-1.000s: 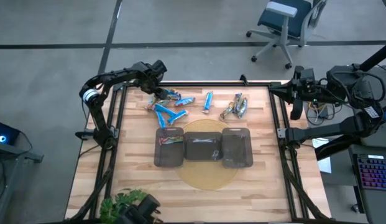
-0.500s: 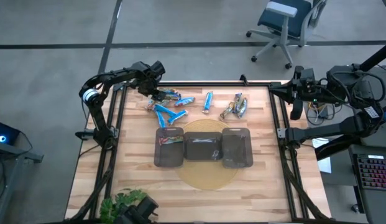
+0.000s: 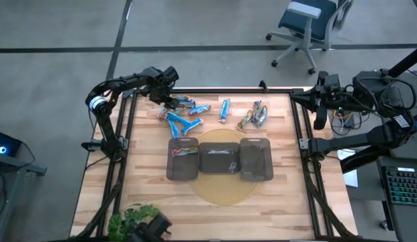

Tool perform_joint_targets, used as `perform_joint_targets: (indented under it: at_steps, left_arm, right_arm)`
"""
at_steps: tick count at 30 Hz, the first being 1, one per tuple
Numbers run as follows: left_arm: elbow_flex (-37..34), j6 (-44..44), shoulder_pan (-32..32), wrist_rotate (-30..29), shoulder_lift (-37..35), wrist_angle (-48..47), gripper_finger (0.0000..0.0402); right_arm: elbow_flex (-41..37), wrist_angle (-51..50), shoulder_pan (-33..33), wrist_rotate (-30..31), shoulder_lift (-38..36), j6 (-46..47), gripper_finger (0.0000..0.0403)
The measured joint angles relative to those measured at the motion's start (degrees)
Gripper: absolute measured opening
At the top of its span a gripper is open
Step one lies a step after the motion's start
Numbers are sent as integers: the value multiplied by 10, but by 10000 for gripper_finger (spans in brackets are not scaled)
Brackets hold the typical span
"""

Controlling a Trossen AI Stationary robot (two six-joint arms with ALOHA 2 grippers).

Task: Pick and place Granola Bars by type
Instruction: Put the red granola bar into the left black bin

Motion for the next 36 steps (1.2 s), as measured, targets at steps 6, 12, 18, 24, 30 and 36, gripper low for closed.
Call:
perform_joint_targets:
  at_steps: [6, 12, 18, 24, 30, 36]
  left_arm:
    - [0, 0, -23, 0, -27, -17, 186]
    - [-1, -29, -63, -38, -88, -15, 186]
    - [-65, -78, -90, -60, -167, 25, 186]
    - [-212, -153, -128, -83, -271, 111, 186]
    - [-320, -185, -172, -153, -356, 188, 186]
    - [-389, -215, -191, -156, -384, 225, 186]
  right_arm:
    - [0, 0, 0, 0, 0, 2, 9]
    - [0, -2, 0, 0, 0, 2, 9]
    - [0, -6, 0, -1, 0, 2, 9]
    - [0, -6, 0, -1, 0, 4, 8]
    - [0, -6, 0, -1, 3, 4, 8]
    - [0, -5, 0, -1, 10, 5, 9]
